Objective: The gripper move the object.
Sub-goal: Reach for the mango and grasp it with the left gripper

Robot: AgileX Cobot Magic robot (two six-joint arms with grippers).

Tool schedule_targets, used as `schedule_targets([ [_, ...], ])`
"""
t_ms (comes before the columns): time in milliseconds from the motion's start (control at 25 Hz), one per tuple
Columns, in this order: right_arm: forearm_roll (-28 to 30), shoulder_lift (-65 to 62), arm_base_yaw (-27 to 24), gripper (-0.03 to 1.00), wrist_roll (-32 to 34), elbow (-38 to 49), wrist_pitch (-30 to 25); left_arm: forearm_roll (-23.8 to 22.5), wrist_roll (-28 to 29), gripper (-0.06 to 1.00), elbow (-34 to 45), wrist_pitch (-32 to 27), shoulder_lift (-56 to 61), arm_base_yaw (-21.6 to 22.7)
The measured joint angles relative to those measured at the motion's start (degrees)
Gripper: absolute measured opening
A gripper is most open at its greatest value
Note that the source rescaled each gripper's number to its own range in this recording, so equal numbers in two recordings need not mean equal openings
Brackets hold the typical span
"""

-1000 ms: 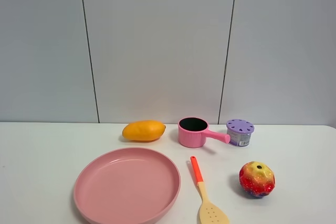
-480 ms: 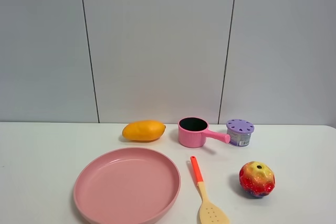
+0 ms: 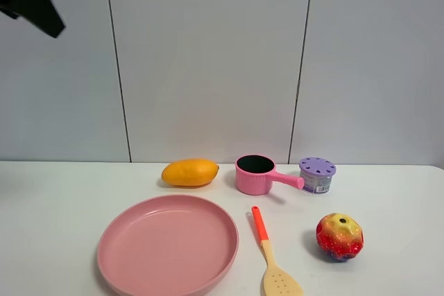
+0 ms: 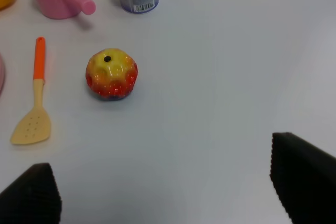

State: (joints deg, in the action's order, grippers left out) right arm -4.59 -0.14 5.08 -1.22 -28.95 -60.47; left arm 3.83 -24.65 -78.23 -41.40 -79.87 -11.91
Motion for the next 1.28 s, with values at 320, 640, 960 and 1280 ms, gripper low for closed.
schedule_targets([
  [320,0.00,0.00,0.00,1.00,0.00,0.00,0.00,-0.77,-4.85,0.49,-14.19,4.37,-22.38,-8.90],
  [640,0.00,0.00,0.00,1.00,0.00,0.00,0.00,-0.36,-10.53,0.98,-25.85,4.31,-40.03,-12.66],
  [960,0.00,0.00,0.00,1.00,0.00,0.00,0.00,1.31,-16.29,0.98,-30.93,2.40,-50.07,-12.73],
  [1280,0.00,0.00,0.00,1.00,0.00,0.00,0.00,2.43,-20.39,1.00,-31.00,6.06,-54.70,-12.63],
])
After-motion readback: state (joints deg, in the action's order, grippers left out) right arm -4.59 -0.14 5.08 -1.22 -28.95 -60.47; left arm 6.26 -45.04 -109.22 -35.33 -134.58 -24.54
